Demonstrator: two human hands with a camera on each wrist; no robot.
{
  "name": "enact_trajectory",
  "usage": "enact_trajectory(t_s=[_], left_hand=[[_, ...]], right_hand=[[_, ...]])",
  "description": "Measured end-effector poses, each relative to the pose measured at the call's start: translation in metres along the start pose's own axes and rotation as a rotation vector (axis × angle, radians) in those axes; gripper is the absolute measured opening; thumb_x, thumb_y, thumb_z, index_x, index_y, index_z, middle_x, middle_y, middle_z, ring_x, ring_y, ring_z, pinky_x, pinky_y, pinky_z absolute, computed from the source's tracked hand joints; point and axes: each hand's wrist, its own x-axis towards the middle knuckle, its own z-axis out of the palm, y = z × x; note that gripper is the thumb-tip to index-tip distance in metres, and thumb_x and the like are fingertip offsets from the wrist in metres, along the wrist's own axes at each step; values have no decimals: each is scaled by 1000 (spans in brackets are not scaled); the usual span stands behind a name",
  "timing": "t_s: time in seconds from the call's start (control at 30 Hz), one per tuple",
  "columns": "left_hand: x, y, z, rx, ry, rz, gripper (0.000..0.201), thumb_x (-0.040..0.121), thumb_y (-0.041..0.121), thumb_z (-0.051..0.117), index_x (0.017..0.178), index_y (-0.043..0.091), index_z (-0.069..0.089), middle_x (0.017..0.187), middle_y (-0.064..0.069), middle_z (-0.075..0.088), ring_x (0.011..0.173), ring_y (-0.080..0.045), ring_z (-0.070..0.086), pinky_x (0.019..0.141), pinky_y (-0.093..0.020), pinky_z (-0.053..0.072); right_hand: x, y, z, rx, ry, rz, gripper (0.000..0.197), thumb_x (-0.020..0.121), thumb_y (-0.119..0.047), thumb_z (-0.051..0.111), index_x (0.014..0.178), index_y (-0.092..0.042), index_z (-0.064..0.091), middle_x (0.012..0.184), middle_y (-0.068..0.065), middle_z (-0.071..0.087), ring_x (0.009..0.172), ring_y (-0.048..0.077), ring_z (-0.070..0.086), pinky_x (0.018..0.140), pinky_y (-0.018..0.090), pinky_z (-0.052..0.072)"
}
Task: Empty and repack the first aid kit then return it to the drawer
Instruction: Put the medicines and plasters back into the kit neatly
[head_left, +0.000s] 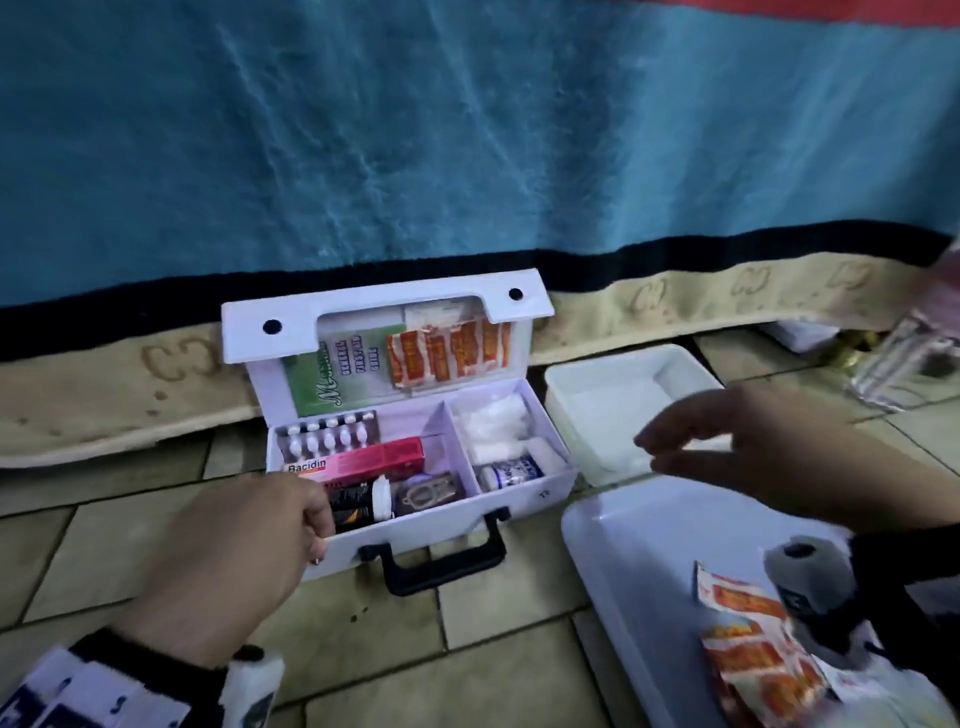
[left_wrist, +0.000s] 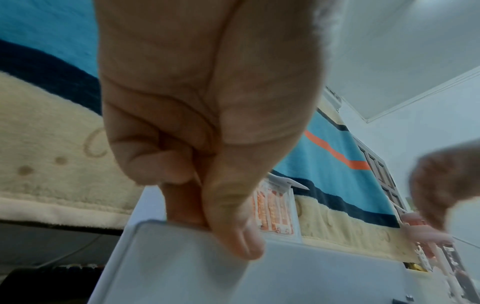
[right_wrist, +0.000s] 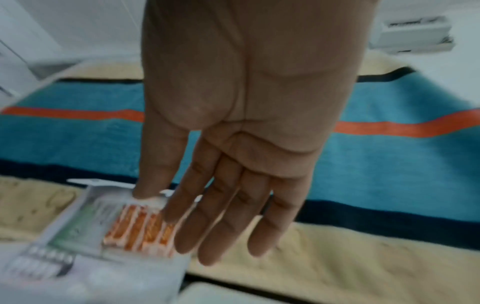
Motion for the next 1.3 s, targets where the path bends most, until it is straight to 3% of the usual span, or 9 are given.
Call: enact_trajectory(t_s=[0.1, 0.2, 0.33, 0.43, 0.53, 0.73, 0.97, 1.17, 1.3], left_hand=[[8, -6, 1, -59, -72, 4, 26, 67, 20, 76, 57, 41, 65, 57, 20, 65, 63, 1, 58, 55, -21, 43], [17, -16, 7, -77, -115, 25, 40, 60, 15, 82, 58, 51, 64, 53, 23, 63, 60, -6, 61, 61, -27, 51], [25, -27, 15, -76, -106, 63, 42, 56, 12, 85, 56, 49, 65, 53, 24, 62, 57, -10, 61, 62, -31, 53], [29, -32, 19, -77, -82, 71, 46, 53, 9, 87, 53, 49, 65, 50, 18, 62, 58, -13, 61, 62, -34, 54], [26, -29, 19, -89, -72, 56, 45, 54, 9, 87, 53, 49, 65, 50, 15, 62, 57, -13, 62, 62, -34, 54], [23, -26, 17, -112, -69, 60, 44, 55, 10, 87, 54, 49, 65, 54, 28, 61, 55, -12, 61, 61, -32, 53], [23, -25, 18, -130, -59, 66, 47, 57, 9, 86, 54, 51, 65, 54, 29, 61, 53, -11, 62, 61, -31, 53], [20, -24, 18, -110, -48, 46, 45, 57, 11, 85, 56, 51, 64, 57, 33, 59, 57, -9, 61, 62, -30, 52], [19, -23, 17, -96, -54, 42, 45, 59, 13, 83, 57, 53, 63, 55, 32, 60, 57, -6, 62, 62, -30, 53]], right_hand=[[-45, 41, 17, -119, -109, 185, 22, 72, -44, 74, 84, -52, 57, 89, -30, 62, 84, -21, 53, 70, 2, 42], [-74, 64, 48, -158, -213, 308, 30, 71, -64, 62, 96, -48, 58, 98, -31, 56, 86, -12, 53, 71, 4, 39], [-76, 67, 72, -270, -136, 364, 29, 90, -40, 55, 119, -41, 53, 116, -20, 56, 105, 3, 55, 77, 12, 39], [-68, 67, 77, -349, -148, 343, 28, 90, -34, 51, 117, -43, 52, 106, -20, 50, 105, 6, 55, 76, 18, 33], [-62, 70, 75, -365, -175, 304, 27, 89, -31, 51, 114, -39, 53, 113, -17, 55, 104, 7, 54, 81, 19, 38], [-54, 65, 75, -417, -213, 283, 8, 91, -31, 47, 99, -29, 47, 103, -9, 57, 101, 13, 57, 79, 20, 38], [-50, 56, 85, -473, -197, 264, 29, 96, -22, 41, 123, -21, 50, 121, -2, 55, 113, 16, 54, 94, 24, 41], [-48, 55, 83, -475, -247, 250, 27, 95, -19, 44, 117, -23, 58, 118, -4, 58, 109, 14, 57, 91, 21, 42], [-49, 56, 79, -438, -244, 234, 22, 94, -21, 45, 111, -26, 59, 104, -7, 54, 102, 11, 56, 78, 15, 36]])
